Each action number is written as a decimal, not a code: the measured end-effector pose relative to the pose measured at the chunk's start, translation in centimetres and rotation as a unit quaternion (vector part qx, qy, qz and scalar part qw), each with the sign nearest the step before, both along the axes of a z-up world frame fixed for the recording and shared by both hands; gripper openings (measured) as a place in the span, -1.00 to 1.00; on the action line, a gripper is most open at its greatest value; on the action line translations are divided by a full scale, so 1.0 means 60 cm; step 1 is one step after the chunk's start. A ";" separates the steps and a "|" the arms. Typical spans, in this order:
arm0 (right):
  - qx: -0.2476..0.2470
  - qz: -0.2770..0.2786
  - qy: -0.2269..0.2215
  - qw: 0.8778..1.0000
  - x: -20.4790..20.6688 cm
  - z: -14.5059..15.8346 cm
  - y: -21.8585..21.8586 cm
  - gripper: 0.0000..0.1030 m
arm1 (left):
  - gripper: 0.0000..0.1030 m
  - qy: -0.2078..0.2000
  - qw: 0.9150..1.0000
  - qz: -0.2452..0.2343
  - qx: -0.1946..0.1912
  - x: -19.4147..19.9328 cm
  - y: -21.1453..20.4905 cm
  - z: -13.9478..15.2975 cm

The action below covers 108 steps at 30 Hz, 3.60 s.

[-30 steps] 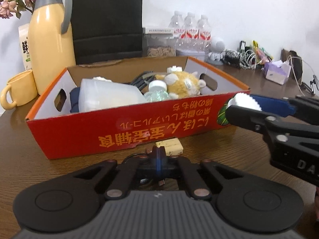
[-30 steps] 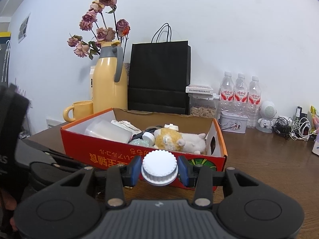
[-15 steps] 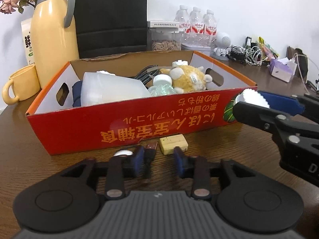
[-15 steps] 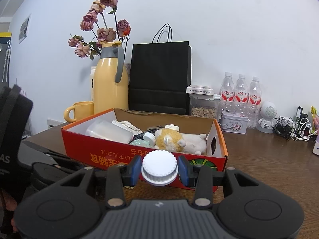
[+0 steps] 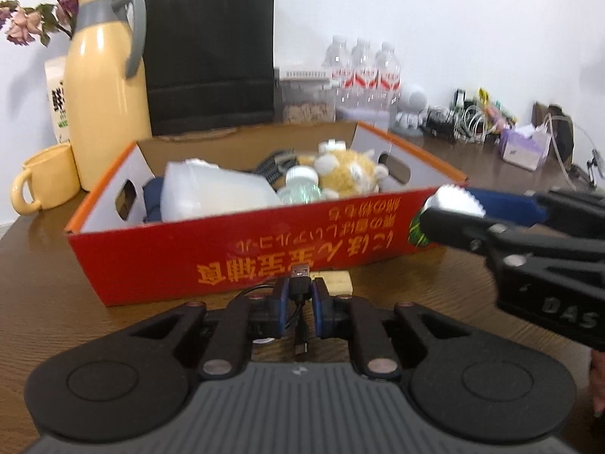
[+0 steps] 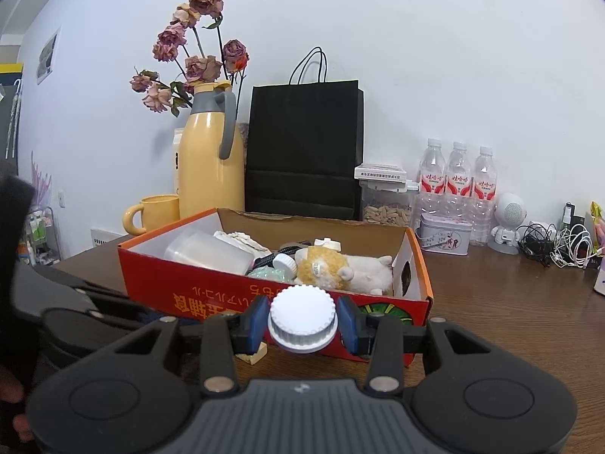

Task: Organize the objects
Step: 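Carry the ridged cap and USB cable into the cardboard box and open both tools, then move both tools back toward the small white cap and yellow block, then grasp the small white cap with the left tool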

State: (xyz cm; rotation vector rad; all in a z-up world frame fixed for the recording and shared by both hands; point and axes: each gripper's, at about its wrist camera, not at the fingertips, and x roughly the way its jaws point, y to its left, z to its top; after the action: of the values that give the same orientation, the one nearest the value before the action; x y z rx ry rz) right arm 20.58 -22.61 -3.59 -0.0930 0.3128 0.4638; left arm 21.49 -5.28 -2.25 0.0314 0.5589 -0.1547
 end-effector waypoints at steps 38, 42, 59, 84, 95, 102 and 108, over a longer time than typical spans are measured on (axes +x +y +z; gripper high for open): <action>-0.018 0.002 0.032 0.999 0.222 0.040 0.126 -0.25 | -0.72 -0.055 0.995 0.064 -0.051 0.199 0.082 0.101; -0.018 -0.006 0.036 0.999 0.223 0.044 0.118 -0.20 | -0.06 -0.063 0.995 0.066 -0.049 0.191 0.082 0.102; -0.008 -0.041 0.041 0.998 0.218 0.048 0.090 1.00 | 1.00 -0.097 0.990 0.099 -0.039 0.158 0.085 0.111; -0.051 -0.041 0.087 0.994 0.041 -0.019 0.002 1.00 | 1.00 0.022 0.996 0.081 0.012 0.008 0.071 0.000; -0.050 -0.048 0.097 0.993 0.042 -0.039 -0.001 1.00 | 0.19 0.053 0.996 0.060 0.026 0.028 0.038 -0.031; -0.054 -0.047 0.098 0.993 0.042 -0.044 0.004 1.00 | -0.44 0.032 0.999 0.038 0.007 0.015 0.038 -0.023; -0.054 -0.044 0.097 0.993 0.041 -0.045 0.016 1.00 | -0.44 0.020 0.999 0.048 -0.001 0.013 0.053 -0.013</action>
State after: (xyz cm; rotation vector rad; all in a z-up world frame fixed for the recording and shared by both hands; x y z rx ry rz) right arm 23.06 -21.67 -6.27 -0.1394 0.5310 0.3687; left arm 22.28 -2.10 -3.00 -0.0013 0.5995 -0.0627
